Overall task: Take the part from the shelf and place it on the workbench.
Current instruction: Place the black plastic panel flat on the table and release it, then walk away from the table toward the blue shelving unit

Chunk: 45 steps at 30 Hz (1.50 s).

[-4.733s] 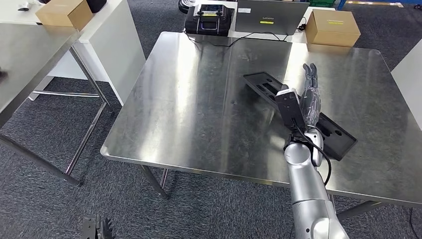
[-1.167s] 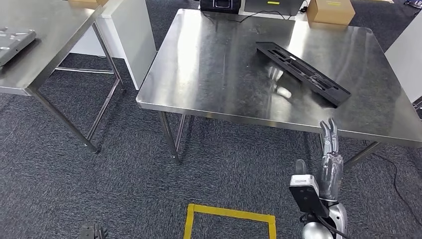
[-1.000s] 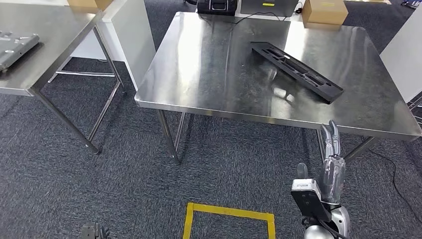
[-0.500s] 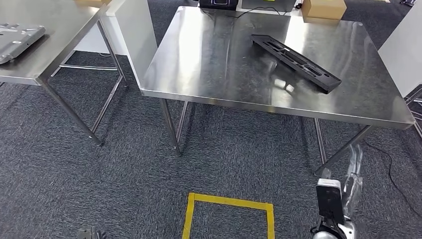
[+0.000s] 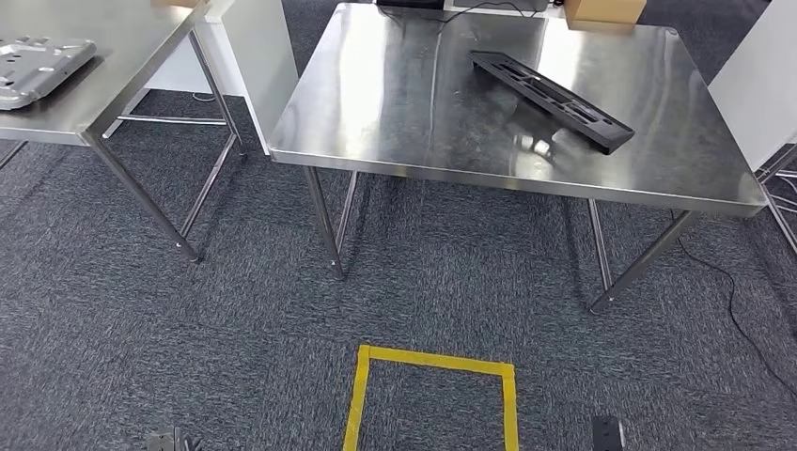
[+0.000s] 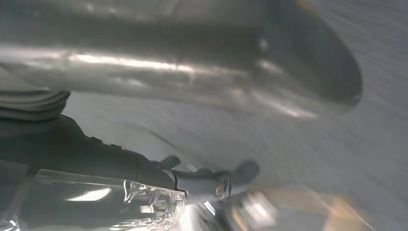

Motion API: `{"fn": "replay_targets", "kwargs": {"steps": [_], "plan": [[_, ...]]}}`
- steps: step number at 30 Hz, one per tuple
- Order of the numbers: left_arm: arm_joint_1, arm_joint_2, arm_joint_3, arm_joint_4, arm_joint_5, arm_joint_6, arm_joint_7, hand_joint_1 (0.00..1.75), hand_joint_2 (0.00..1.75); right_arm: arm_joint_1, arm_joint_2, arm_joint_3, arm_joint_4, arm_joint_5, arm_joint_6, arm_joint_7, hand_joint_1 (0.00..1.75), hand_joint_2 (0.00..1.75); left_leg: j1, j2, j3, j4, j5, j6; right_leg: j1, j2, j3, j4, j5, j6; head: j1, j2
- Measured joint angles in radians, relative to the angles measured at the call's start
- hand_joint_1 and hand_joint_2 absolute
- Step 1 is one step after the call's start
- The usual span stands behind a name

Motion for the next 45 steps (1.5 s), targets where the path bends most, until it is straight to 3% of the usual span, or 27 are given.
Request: {"fn": "replay_targets", "kwargs": {"steps": [2, 4, 5, 6, 7, 8, 11, 13, 15, 17, 18, 20, 22, 23, 25, 27, 28, 31, 33, 35, 36, 37, 38, 39, 42, 43, 45], "plan": [[0.009, -0.008, 0.0, -0.008, -0.003, -0.002, -0.001, 0.0, 0.0, 0.007, 0.004, -0.032, 0.058, 0.0, 0.058, 0.06, 0.0, 0.0, 0.005, -0.001, -0.015, 0.035, -0.043, -0.01, -0.005, -0.003, -0.009, 0.0, 0.013, -0.023, -0.003, 0.0], [0.017, -0.015, 0.001, -0.016, -0.009, -0.008, -0.001, 0.0, 0.0, 0.019, 0.007, -0.058, 0.102, -0.007, 0.12, 0.102, 0.0, 0.0, 0.008, -0.003, -0.049, 0.143, -0.141, -0.019, -0.004, -0.007, -0.022, 0.0, 0.028, -0.042, -0.006, 0.0], [0.018, -0.017, 0.0, -0.018, -0.012, -0.01, -0.001, 0.0, 0.0, 0.027, 0.008, -0.071, 0.119, -0.013, 0.149, 0.117, 0.0, 0.0, 0.008, -0.003, -0.067, 0.211, -0.183, -0.022, -0.001, -0.009, -0.03, 0.002, 0.036, -0.046, -0.007, 0.0], [0.018, -0.018, 0.0, -0.019, -0.015, -0.011, 0.0, 0.0, 0.0, 0.036, 0.009, -0.083, 0.133, -0.019, 0.174, 0.129, 0.0, 0.0, 0.008, -0.003, -0.076, 0.264, -0.206, -0.024, 0.001, -0.01, -0.039, 0.004, 0.042, -0.047, -0.007, 0.0], [0.018, -0.02, -0.001, -0.02, -0.017, -0.012, 0.0, 0.0, 0.0, 0.045, 0.01, -0.094, 0.145, -0.025, 0.192, 0.136, 0.0, 0.0, 0.009, -0.003, -0.07, 0.287, -0.209, -0.025, 0.003, -0.012, -0.049, 0.007, 0.047, -0.047, -0.007, 0.0], [0.019, -0.02, -0.002, -0.02, -0.02, -0.012, 0.001, 0.0, 0.0, 0.052, 0.011, -0.104, 0.156, -0.029, 0.205, 0.142, 0.0, 0.0, 0.008, -0.003, -0.044, 0.27, -0.194, -0.023, 0.003, -0.012, -0.059, 0.011, 0.051, -0.046, -0.007, 0.0], [0.013, -0.021, -0.007, -0.021, -0.029, -0.015, 0.002, 0.0, 0.0, 0.061, 0.015, -0.128, 0.179, -0.038, 0.241, 0.159, 0.0, 0.0, 0.007, -0.004, 0.098, 0.071, -0.143, -0.01, 0.006, -0.01, -0.08, 0.026, 0.059, -0.038, -0.007, 0.0], [0.009, -0.021, -0.011, -0.02, -0.035, -0.015, 0.001, 0.0, 0.0, 0.061, 0.017, -0.139, 0.188, -0.04, 0.272, 0.176, 0.0, 0.0, 0.002, -0.006, 0.138, 0.001, -0.142, -0.001, 0.009, -0.009, -0.088, 0.031, 0.067, -0.026, -0.006, 0.0], [0.006, -0.021, -0.017, -0.017, -0.04, -0.015, 0.0, 0.0, 0.0, 0.062, 0.018, -0.144, 0.195, -0.032, 0.301, 0.191, 0.0, 0.0, -0.002, -0.005, 0.135, -0.006, -0.133, 0.01, 0.011, -0.009, -0.092, 0.029, 0.077, -0.01, -0.006, 0.0], [0.001, -0.023, -0.024, -0.013, -0.041, -0.014, -0.002, 0.0, 0.0, 0.062, 0.02, -0.146, 0.202, -0.025, 0.315, 0.199, 0.0, 0.0, 0.001, -0.002, 0.126, -0.014, -0.117, 0.027, 0.01, -0.007, -0.109, 0.054, 0.056, -0.005, -0.004, 0.0], [-0.002, -0.023, -0.028, -0.012, -0.042, -0.013, -0.002, 0.0, 0.0, 0.063, 0.021, -0.147, 0.204, -0.021, 0.318, 0.202, 0.0, 0.0, 0.003, 0.0, 0.119, -0.018, -0.108, 0.035, 0.01, -0.006, -0.127, 0.092, 0.027, -0.007, -0.002, 0.0], [-0.005, -0.023, -0.033, -0.008, -0.044, -0.011, -0.004, 0.0, 0.0, 0.063, 0.023, -0.146, 0.208, -0.001, 0.33, 0.209, 0.0, 0.0, 0.003, 0.003, 0.097, -0.018, -0.092, 0.041, 0.007, -0.004, -0.176, 0.223, -0.05, -0.012, 0.002, 0.0], [-0.005, -0.023, -0.037, -0.001, -0.047, -0.009, -0.006, 0.0, 0.0, 0.064, 0.023, -0.139, 0.21, 0.03, 0.351, 0.216, 0.0, 0.0, 0.003, 0.006, 0.075, -0.017, -0.077, 0.039, 0.005, -0.004, -0.198, 0.319, -0.087, -0.003, 0.003, 0.0], [-0.006, -0.023, -0.039, 0.004, -0.048, -0.008, -0.008, 0.0, 0.0, 0.065, 0.023, -0.134, 0.211, 0.042, 0.363, 0.217, 0.0, 0.0, 0.003, 0.006, 0.065, -0.016, -0.07, 0.037, 0.004, -0.004, -0.182, 0.314, -0.078, 0.007, 0.003, 0.0], [-0.007, -0.024, -0.046, 0.016, -0.048, -0.005, -0.012, 0.0, 0.0, 0.065, 0.023, -0.122, 0.211, 0.06, 0.385, 0.214, 0.0, 0.0, 0.004, 0.007, 0.051, -0.013, -0.059, 0.03, -0.002, -0.004, -0.093, 0.191, -0.031, 0.028, 0.003, 0.0], [-0.011, -0.023, -0.053, 0.025, -0.045, 0.0, -0.018, 0.0, 0.0, 0.063, 0.025, -0.112, 0.212, 0.072, 0.392, 0.209, 0.0, 0.0, 0.002, 0.007, 0.042, -0.009, -0.049, 0.019, -0.002, -0.002, 0.002, 0.044, -0.009, 0.03, 0.003, 0.0], [-0.014, -0.023, -0.055, 0.03, -0.043, 0.003, -0.021, 0.0, 0.0, 0.063, 0.026, -0.107, 0.212, 0.077, 0.391, 0.207, 0.0, 0.0, 0.0, 0.007, 0.039, -0.007, -0.045, 0.013, -0.001, -0.001, 0.021, 0.005, -0.009, 0.026, 0.003, 0.0], [-0.017, -0.021, -0.058, 0.044, -0.039, 0.008, -0.024, 0.0, 0.0, 0.065, 0.028, -0.096, 0.213, 0.085, 0.387, 0.205, 0.0, 0.0, 0.0, 0.006, 0.032, 0.001, -0.039, -0.002, 0.0, 0.0, 0.009, -0.004, -0.005, 0.007, -0.001, 0.0], [-0.017, -0.02, -0.06, 0.051, -0.039, 0.009, -0.025, 0.0, 0.0, 0.066, 0.028, -0.093, 0.214, 0.085, 0.385, 0.205, 0.0, 0.0, 0.005, 0.002, 0.009, 0.056, -0.091, -0.011, -0.004, -0.003, 0.002, -0.005, 0.008, -0.017, -0.005, 0.0], [-0.018, -0.02, -0.061, 0.056, -0.039, 0.009, -0.025, 0.0, 0.0, 0.066, 0.029, -0.091, 0.214, 0.084, 0.385, 0.207, 0.0, 0.0, 0.007, -0.001, -0.036, 0.182, -0.185, -0.018, -0.002, -0.005, -0.012, -0.004, 0.023, -0.038, -0.009, 0.0], [-0.019, -0.019, -0.062, 0.059, -0.039, 0.009, -0.025, 0.0, 0.0, 0.066, 0.029, -0.091, 0.214, 0.084, 0.385, 0.208, 0.0, 0.0, 0.007, -0.001, -0.054, 0.245, -0.218, -0.02, 0.0, -0.006, -0.023, -0.003, 0.029, -0.043, -0.009, 0.0], [-0.019, -0.018, -0.063, 0.062, -0.039, 0.01, -0.025, 0.0, 0.0, 0.067, 0.03, -0.091, 0.215, 0.083, 0.385, 0.211, 0.0, 0.0, 0.007, -0.001, -0.059, 0.286, -0.232, -0.02, 0.002, -0.006, -0.032, -0.001, 0.035, -0.045, -0.009, 0.0], [-0.02, -0.018, -0.065, 0.064, -0.039, 0.011, -0.025, 0.0, 0.0, 0.067, 0.03, -0.091, 0.215, 0.083, 0.386, 0.213, 0.0, 0.0, 0.007, -0.001, -0.047, 0.29, -0.226, -0.019, 0.003, -0.006, -0.04, 0.002, 0.039, -0.044, -0.009, 0.0], [-0.021, -0.017, -0.067, 0.066, -0.039, 0.012, -0.025, 0.0, 0.0, 0.068, 0.03, -0.091, 0.215, 0.083, 0.386, 0.216, 0.0, 0.0, 0.007, -0.001, -0.016, 0.256, -0.203, -0.016, 0.004, -0.006, -0.047, 0.006, 0.042, -0.043, -0.009, 0.0], [-0.029, -0.014, -0.07, 0.07, -0.039, 0.013, -0.024, 0.0, 0.0, 0.067, 0.032, -0.091, 0.215, 0.084, 0.388, 0.218, 0.0, 0.0, 0.004, -0.003, 0.114, 0.058, -0.14, -0.001, 0.007, -0.006, -0.062, 0.021, 0.047, -0.036, -0.009, 0.0], [-0.031, -0.013, -0.07, 0.071, -0.039, 0.014, -0.024, 0.0, 0.0, 0.066, 0.033, -0.091, 0.216, 0.084, 0.389, 0.218, 0.0, 0.0, 0.002, -0.004, 0.134, 0.02, -0.135, 0.003, 0.009, -0.007, -0.066, 0.025, 0.05, -0.031, -0.008, 0.0], [-0.035, -0.012, -0.073, 0.074, -0.038, 0.017, -0.024, 0.0, 0.0, 0.064, 0.034, -0.091, 0.216, 0.085, 0.391, 0.219, 0.0, 0.0, -0.002, -0.005, 0.133, 0.002, -0.134, 0.007, 0.011, -0.007, -0.075, 0.027, 0.06, -0.015, -0.008, 0.0]]}}
